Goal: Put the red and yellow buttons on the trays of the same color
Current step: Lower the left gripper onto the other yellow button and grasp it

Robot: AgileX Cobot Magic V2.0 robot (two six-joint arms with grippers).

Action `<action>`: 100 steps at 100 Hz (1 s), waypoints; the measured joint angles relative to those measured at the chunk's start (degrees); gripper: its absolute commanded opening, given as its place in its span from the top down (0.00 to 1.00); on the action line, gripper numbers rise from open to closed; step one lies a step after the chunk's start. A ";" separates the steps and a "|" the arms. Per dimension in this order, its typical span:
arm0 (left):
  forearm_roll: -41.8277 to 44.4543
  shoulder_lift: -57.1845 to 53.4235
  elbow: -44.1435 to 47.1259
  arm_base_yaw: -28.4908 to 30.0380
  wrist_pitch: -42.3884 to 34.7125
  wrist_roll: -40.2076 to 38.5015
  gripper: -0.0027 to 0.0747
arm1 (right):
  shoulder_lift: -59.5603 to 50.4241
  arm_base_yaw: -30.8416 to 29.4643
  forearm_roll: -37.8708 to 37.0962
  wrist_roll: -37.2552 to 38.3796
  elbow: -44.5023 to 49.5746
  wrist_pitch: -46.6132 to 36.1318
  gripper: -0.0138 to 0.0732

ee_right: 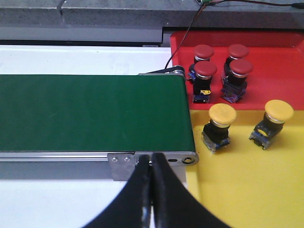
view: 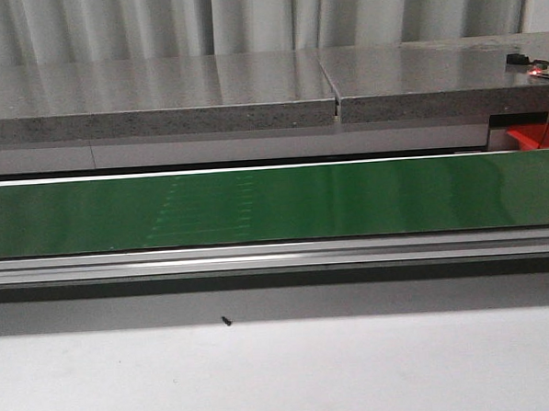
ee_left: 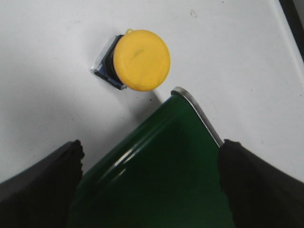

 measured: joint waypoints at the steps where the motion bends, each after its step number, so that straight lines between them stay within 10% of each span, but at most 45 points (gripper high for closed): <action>1: 0.00 0.31 -0.14 0.00 -0.09 -0.21 0.25 | 0.00 0.00 0.00 0.00 0.00 0.00 0.91; 82: -0.69 11.73 -9.48 0.00 -3.30 -4.60 0.25 | 0.00 0.00 0.00 0.00 0.00 0.00 0.91; 100: -0.83 12.09 -9.48 0.00 -3.20 -4.60 0.42 | 0.00 0.00 0.00 0.00 0.00 0.00 0.91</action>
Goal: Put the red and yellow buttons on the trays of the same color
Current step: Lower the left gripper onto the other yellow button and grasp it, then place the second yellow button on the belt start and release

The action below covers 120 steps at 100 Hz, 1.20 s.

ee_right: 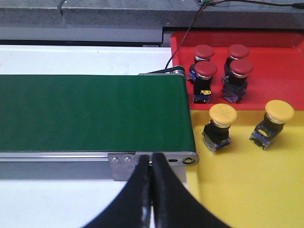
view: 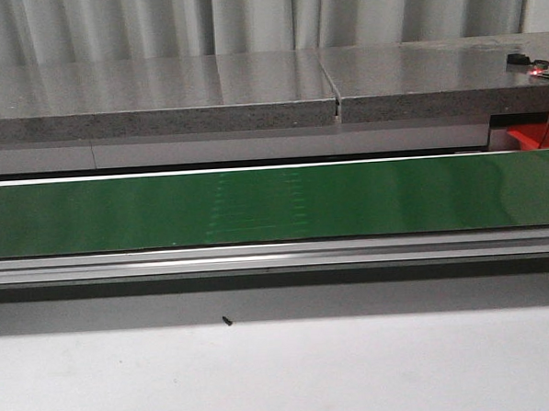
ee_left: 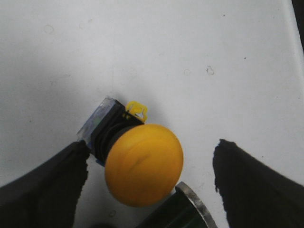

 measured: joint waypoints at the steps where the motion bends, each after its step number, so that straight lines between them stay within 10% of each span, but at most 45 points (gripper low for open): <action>1: 0.00 0.00 0.00 0.00 0.00 0.00 0.43 | 0.00 0.00 0.00 0.00 0.00 0.00 0.91; 46: -0.13 0.31 -0.13 0.00 1.16 0.00 0.85 | 0.00 0.00 0.00 -0.11 0.00 0.00 0.91; 120: 0.08 -14.45 -0.13 3.94 11.57 15.91 0.87 | 0.00 0.00 0.00 -0.11 0.00 0.00 0.91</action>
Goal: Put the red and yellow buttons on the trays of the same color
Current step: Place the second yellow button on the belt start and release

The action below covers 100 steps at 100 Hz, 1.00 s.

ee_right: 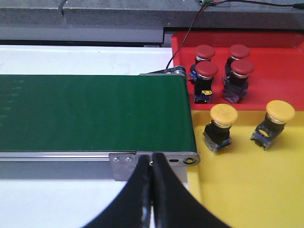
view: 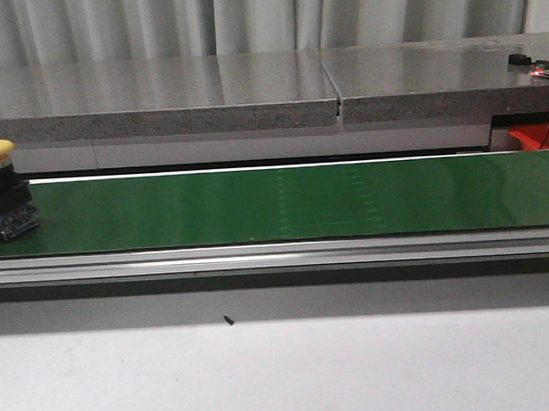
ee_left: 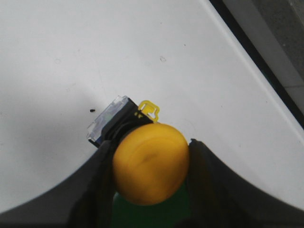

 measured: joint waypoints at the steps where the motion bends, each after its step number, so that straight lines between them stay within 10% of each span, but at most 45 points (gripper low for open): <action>1: 0.00 -0.02 0.00 0.00 0.20 0.13 0.87 | 0.00 0.00 0.00 0.00 0.00 0.00 0.91; 75: 0.68 -7.73 14.94 -5.44 0.73 5.80 0.87 | 0.00 0.00 0.00 0.00 0.00 0.00 0.91; 100: 0.34 -7.73 16.22 -5.65 1.32 7.39 0.46 | 0.00 0.00 0.00 0.00 0.00 0.00 0.91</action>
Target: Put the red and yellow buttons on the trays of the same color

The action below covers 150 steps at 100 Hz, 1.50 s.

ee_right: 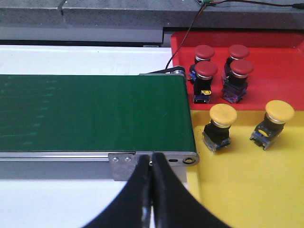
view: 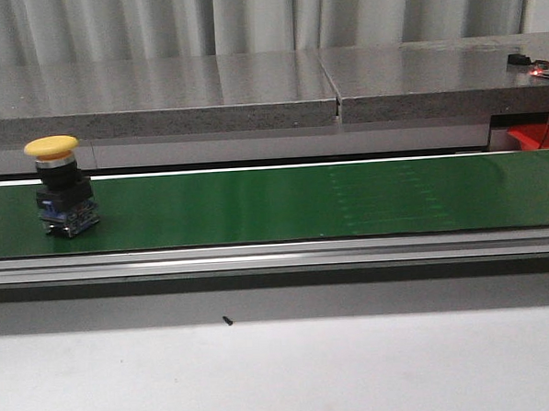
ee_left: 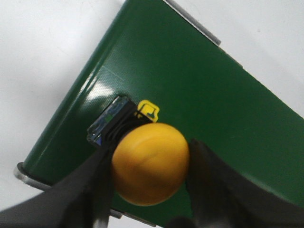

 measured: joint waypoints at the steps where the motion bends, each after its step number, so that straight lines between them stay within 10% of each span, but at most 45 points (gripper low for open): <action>1: 0.00 0.00 0.00 0.00 0.01 0.14 0.42 | 0.00 0.00 0.00 0.00 0.00 0.00 0.91; 13: 0.00 0.00 0.05 0.00 0.28 0.62 0.26 | 0.00 0.00 0.00 0.00 0.00 0.00 0.91; 42: 0.21 -3.79 0.05 0.00 0.40 2.79 0.27 | 0.00 0.00 0.00 0.00 0.00 0.00 0.91; 54: 0.61 -8.07 0.13 -0.83 0.02 4.83 0.44 | 0.00 0.00 0.00 0.00 0.00 0.00 0.91; 72: 3.01 -14.62 0.13 -6.14 -1.24 7.20 0.99 | 0.00 0.00 0.00 0.00 0.00 0.00 0.91; 150: 11.31 -35.95 8.99 -26.99 -4.41 6.99 0.99 | 0.00 0.00 0.00 0.00 0.00 0.00 0.91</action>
